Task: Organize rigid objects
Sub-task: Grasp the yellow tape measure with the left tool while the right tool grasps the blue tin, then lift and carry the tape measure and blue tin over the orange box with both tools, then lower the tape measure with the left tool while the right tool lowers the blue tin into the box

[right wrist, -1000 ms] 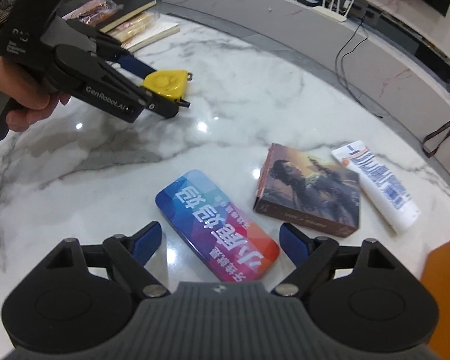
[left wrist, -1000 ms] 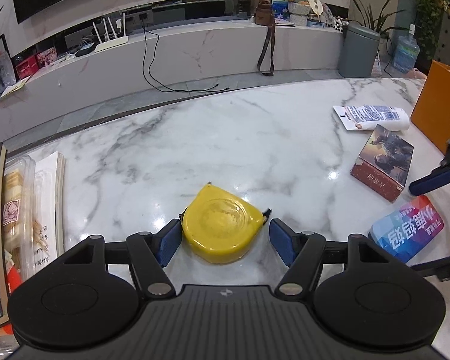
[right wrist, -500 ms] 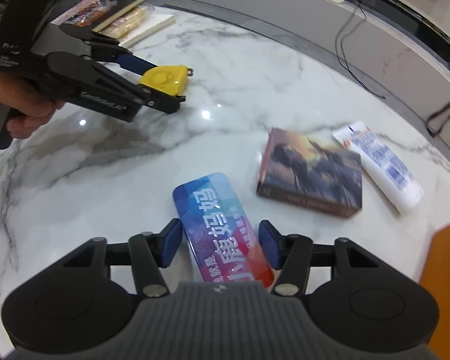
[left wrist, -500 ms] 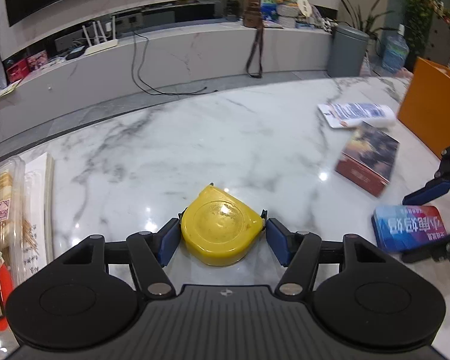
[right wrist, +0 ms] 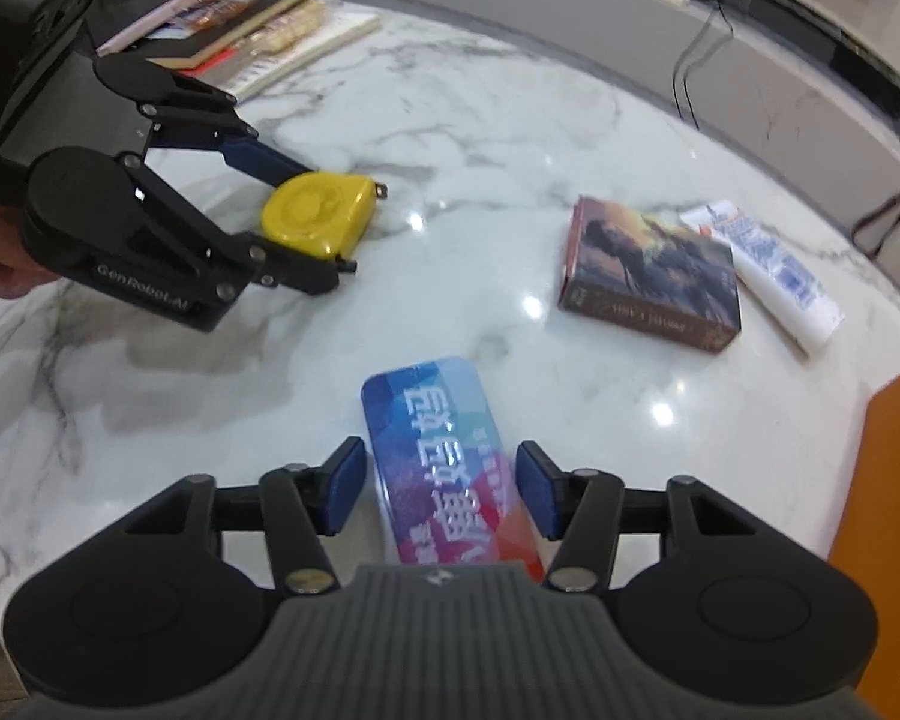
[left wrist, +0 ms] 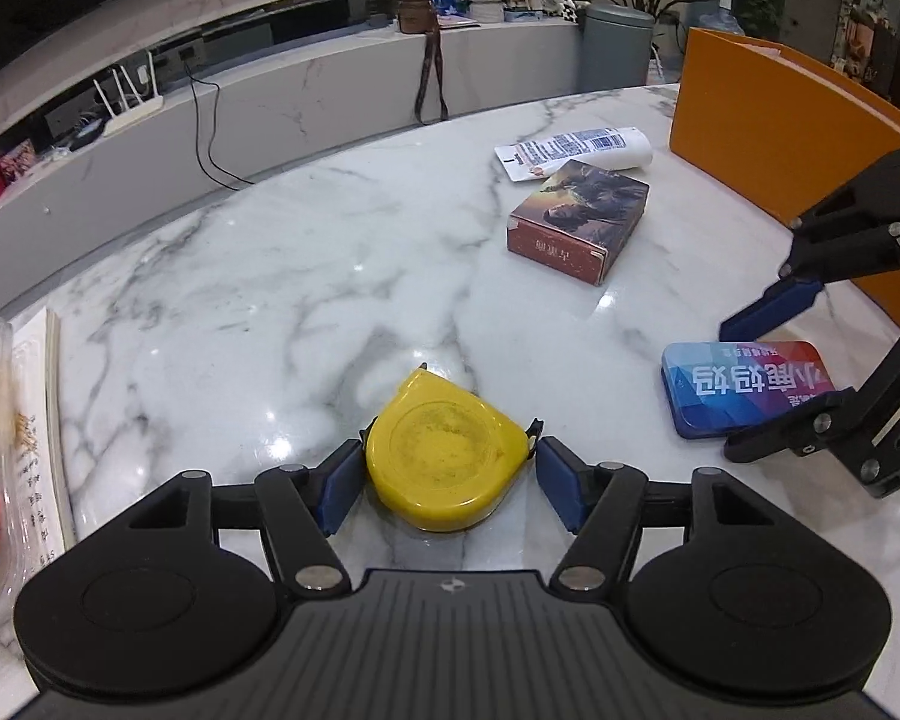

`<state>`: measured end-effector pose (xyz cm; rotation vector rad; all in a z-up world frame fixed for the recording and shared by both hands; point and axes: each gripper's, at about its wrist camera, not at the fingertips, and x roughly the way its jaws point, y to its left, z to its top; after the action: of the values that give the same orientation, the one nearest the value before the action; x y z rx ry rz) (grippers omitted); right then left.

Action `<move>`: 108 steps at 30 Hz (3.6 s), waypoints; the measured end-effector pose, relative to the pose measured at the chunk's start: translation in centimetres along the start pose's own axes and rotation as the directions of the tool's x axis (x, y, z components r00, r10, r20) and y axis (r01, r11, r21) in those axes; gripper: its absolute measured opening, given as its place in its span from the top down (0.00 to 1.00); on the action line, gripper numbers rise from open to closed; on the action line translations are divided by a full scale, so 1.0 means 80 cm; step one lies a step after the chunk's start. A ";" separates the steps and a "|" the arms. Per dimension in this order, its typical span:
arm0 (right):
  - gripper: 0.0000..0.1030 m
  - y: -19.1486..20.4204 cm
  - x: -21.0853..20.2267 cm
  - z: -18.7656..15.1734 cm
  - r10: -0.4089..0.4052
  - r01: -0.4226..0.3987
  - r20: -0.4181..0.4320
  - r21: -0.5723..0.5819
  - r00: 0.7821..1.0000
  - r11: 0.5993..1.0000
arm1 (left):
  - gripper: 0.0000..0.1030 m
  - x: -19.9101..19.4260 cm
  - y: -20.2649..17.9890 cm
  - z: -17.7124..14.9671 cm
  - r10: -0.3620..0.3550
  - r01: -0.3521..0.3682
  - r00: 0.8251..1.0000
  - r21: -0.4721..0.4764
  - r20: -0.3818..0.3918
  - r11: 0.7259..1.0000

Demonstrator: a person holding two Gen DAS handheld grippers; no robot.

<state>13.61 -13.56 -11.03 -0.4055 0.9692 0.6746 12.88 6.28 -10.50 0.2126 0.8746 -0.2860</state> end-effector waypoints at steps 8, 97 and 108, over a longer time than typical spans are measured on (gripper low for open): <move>0.53 -0.011 0.002 0.009 0.009 -0.009 0.013 0.030 1.000 1.000 | 0.30 0.006 0.010 -0.002 -0.051 0.052 0.998 -0.023 0.040 0.998; 0.56 -0.260 -0.266 -0.156 -0.433 0.220 0.152 0.687 0.888 0.692 | 0.31 0.020 -0.336 0.254 -0.206 0.142 0.972 0.419 0.113 0.897; 0.56 -0.284 -0.224 -0.152 -0.441 0.283 0.064 0.683 0.895 0.674 | 0.31 0.057 -0.349 0.244 -0.184 0.148 0.982 0.462 0.034 0.874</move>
<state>14.69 -43.45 -1.51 0.1188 0.8099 -0.0266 20.51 -26.52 -3.75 0.5651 0.7385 -0.6607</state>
